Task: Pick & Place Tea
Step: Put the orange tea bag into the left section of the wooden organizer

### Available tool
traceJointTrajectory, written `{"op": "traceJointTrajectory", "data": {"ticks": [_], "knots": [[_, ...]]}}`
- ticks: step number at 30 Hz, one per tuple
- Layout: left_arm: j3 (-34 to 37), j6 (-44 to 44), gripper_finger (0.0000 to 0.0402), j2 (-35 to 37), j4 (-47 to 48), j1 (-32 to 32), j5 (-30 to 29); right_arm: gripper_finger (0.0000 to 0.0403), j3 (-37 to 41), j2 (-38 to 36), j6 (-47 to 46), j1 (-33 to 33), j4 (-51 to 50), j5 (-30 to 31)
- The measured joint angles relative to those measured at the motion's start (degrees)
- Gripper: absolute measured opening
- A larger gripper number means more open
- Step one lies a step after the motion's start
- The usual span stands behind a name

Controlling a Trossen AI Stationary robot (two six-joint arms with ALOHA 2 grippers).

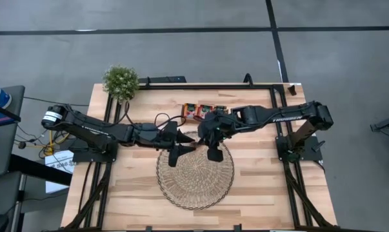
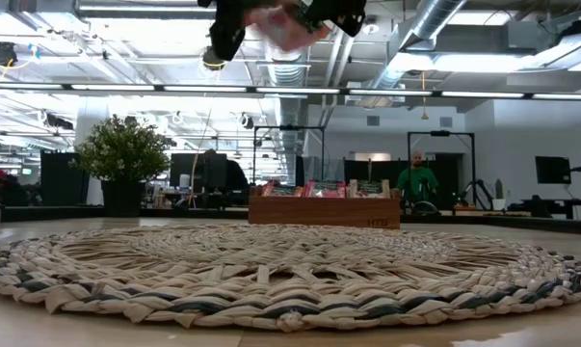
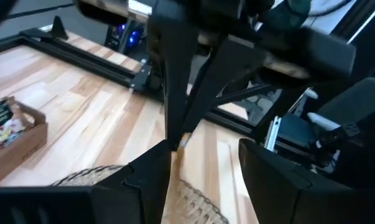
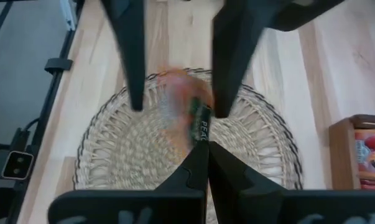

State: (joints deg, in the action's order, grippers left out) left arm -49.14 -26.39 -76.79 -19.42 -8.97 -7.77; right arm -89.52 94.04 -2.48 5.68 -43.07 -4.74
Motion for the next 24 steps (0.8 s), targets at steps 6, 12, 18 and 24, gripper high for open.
{"op": "traceJointTrajectory", "data": {"ticks": [6, 12, 18, 24], "knots": [[-0.6, -0.2, 0.0182, 0.0, 4.6, 0.0, 0.4, 0.0, 0.0, 0.0, 1.0, -0.5, 0.0, 0.1], [-0.6, -0.2, 0.0182, 0.0, 4.3, 0.5, 0.3, 0.0, 0.0, 0.0, 1.5, -0.5, 0.1, 0.1], [-0.6, -0.2, 0.0182, 0.0, 2.2, 2.0, 0.9, 0.0, 0.0, 0.0, 1.5, -0.5, 0.2, 0.1], [-0.6, -1.6, 0.0182, 0.0, 2.1, 3.8, 5.8, 0.0, 0.0, 0.0, 1.5, -0.5, 0.2, 0.1]]}}
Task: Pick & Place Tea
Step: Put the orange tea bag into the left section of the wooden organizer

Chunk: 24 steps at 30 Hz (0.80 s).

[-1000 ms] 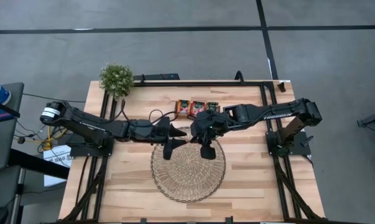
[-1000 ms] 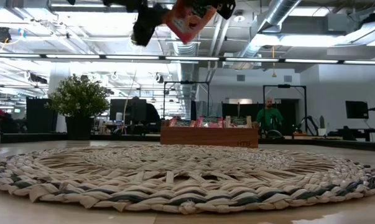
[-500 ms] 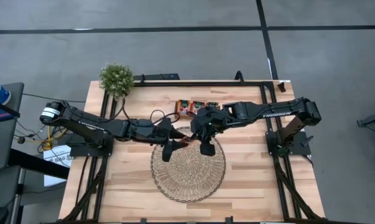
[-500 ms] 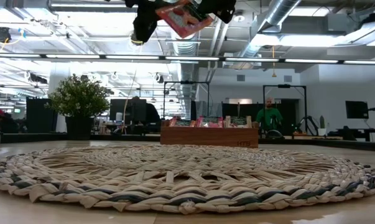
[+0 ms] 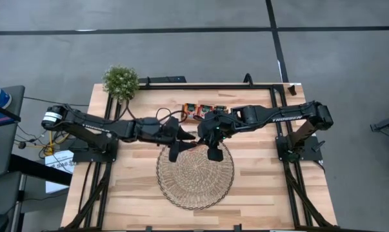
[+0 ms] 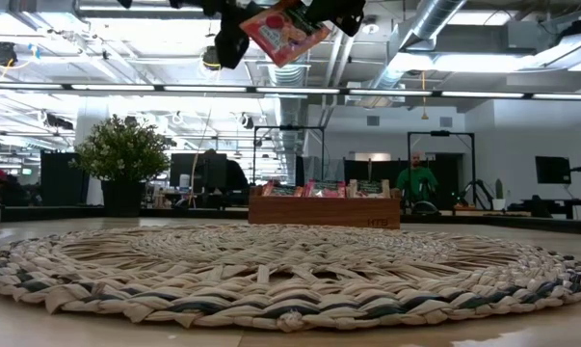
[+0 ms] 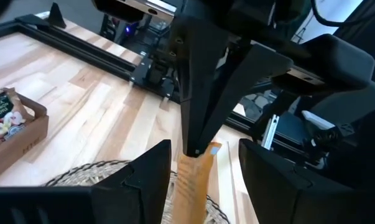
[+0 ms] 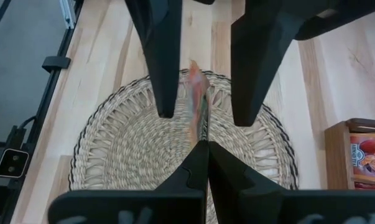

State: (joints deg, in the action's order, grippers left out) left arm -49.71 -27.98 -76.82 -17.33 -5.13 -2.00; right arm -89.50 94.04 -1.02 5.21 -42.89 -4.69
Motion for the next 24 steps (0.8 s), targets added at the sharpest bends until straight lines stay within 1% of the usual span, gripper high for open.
{"op": "traceJointTrajectory", "data": {"ticks": [9, 13, 16, 19, 24], "knots": [[0.0, -1.4, 0.0181, 0.0, 0.7, 1.6, 4.6, 0.0, 0.0, 0.0, 0.0, -0.1, 0.0, 0.0], [0.0, -2.5, 0.0165, 0.0, 0.9, 2.2, 4.8, 0.0, 0.0, 0.0, 0.0, -0.1, 0.0, 0.0], [0.0, -2.7, 0.0137, 0.0, 0.8, 2.3, 4.8, 0.0, 0.0, 0.0, -0.4, -0.1, 0.0, 0.0], [0.0, -2.7, 0.01, 0.0, 0.6, 2.3, 4.8, 0.0, 0.0, 0.0, -0.4, -0.1, 0.0, 0.0], [0.0, -2.5, 0.0017, 0.0, 0.6, 2.3, 4.8, 0.0, 0.0, 0.0, -0.4, -0.1, 0.0, 0.0]]}}
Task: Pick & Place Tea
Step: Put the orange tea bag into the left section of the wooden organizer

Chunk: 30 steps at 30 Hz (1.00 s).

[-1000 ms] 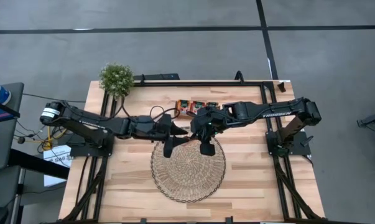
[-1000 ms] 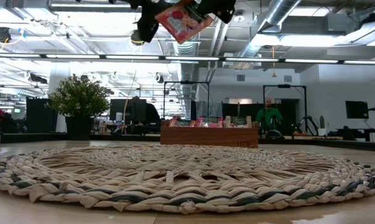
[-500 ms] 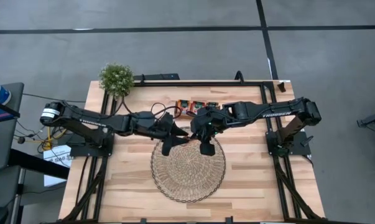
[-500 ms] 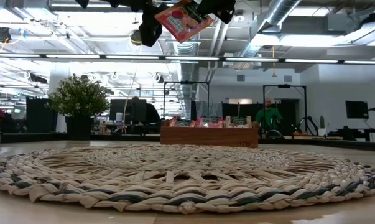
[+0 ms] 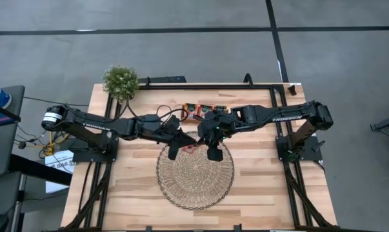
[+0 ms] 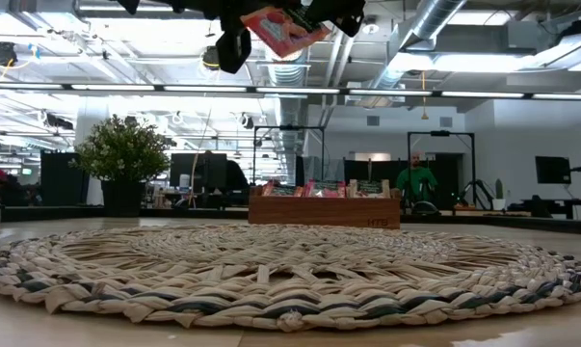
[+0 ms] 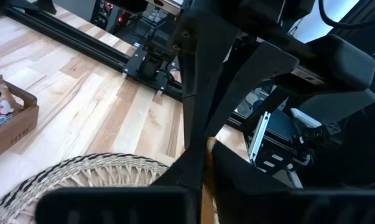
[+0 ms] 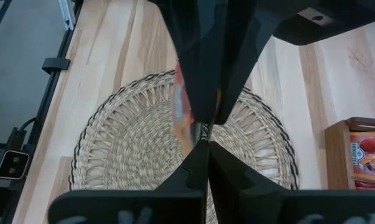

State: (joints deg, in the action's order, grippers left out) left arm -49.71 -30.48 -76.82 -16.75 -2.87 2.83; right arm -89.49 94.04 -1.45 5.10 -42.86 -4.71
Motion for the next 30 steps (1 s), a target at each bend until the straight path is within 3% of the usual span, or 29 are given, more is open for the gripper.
{"op": "traceJointTrajectory", "data": {"ticks": [16, 25, 30], "knots": [[0.0, 0.5, 0.0, 0.0, 0.0, -0.1, -2.5, 0.0009, 0.0, 0.0, 1.9, -0.2, -0.2, -1.0], [0.0, 1.0, 0.0, 0.0, -0.1, 0.0, -6.4, 0.0106, 0.1, -0.8, 1.5, -2.9, -8.5, -1.7], [0.0, 2.5, 0.0, 0.0, 0.5, 0.0, -13.6, 0.0147, 0.0, -1.7, 1.6, -4.4, -15.8, -1.1]]}}
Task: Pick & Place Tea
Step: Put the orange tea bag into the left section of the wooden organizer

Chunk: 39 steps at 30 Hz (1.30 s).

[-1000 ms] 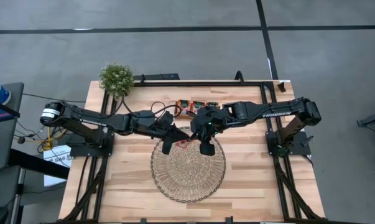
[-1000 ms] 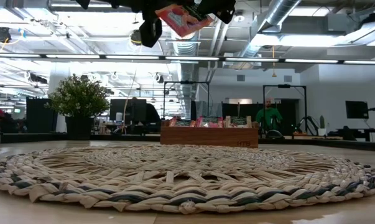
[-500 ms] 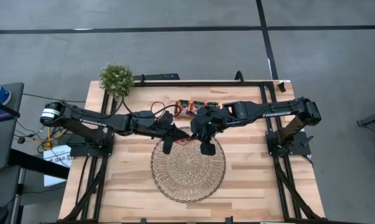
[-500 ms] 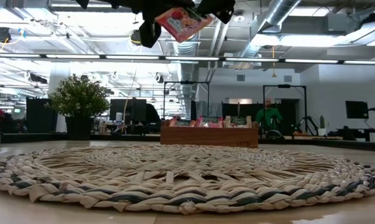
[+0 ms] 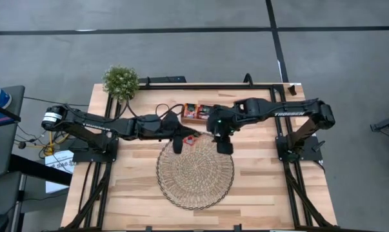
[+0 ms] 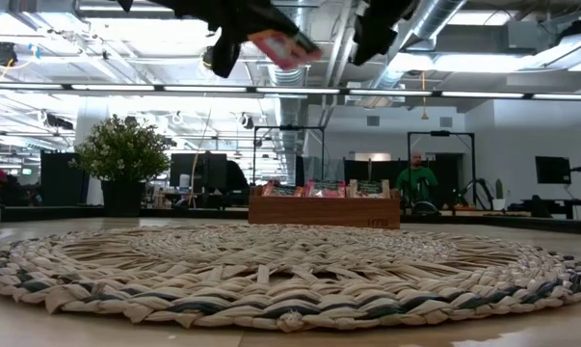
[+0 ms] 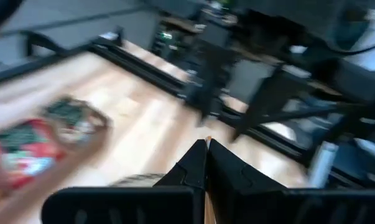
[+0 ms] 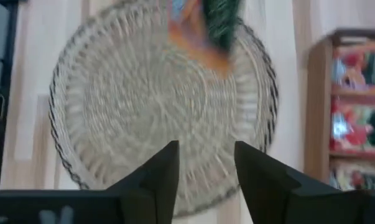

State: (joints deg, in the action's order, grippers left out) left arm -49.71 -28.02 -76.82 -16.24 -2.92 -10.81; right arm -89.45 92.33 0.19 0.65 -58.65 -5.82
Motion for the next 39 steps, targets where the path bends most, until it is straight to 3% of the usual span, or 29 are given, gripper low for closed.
{"op": "traceJointTrajectory", "data": {"ticks": [3, 8, 15, 22, 28, 32, 39], "knots": [[0.1, 1.5, 0.0, 0.0, 0.8, 0.0, -5.5, 0.0154, 0.0, -1.2, 1.3, -1.2, -4.8, 1.8], [4.8, 1.0, 0.0, -0.1, -5.2, 0.7, -7.4, 0.0146, 3.6, -6.2, 4.6, -2.7, -2.6, 4.2], [14.2, 0.2, 0.0, -0.2, -24.8, 2.1, -11.2, 0.0114, 18.6, -21.8, 5.0, -5.5, 6.6, 4.2], [20.7, -1.3, 0.0, -3.8, -42.3, 8.7, -15.7, 0.0101, 35.5, -40.3, -2.0, -6.7, 23.5, 4.1], [15.3, -6.2, 0.0, -18.3, -47.8, 13.5, -15.5, 0.0102, 44.7, -51.0, -6.2, -6.7, 36.5, 4.1], [10.5, -6.2, 0.0, -25.6, -48.0, 16.1, -14.7, 0.0102, 45.8, -53.9, -7.9, -6.7, 35.7, 4.1], [8.5, -6.1, 0.0, -28.9, -46.2, 20.5, -12.0, 0.0102, 45.8, -55.0, -9.2, -6.7, 33.0, 3.1]]}}
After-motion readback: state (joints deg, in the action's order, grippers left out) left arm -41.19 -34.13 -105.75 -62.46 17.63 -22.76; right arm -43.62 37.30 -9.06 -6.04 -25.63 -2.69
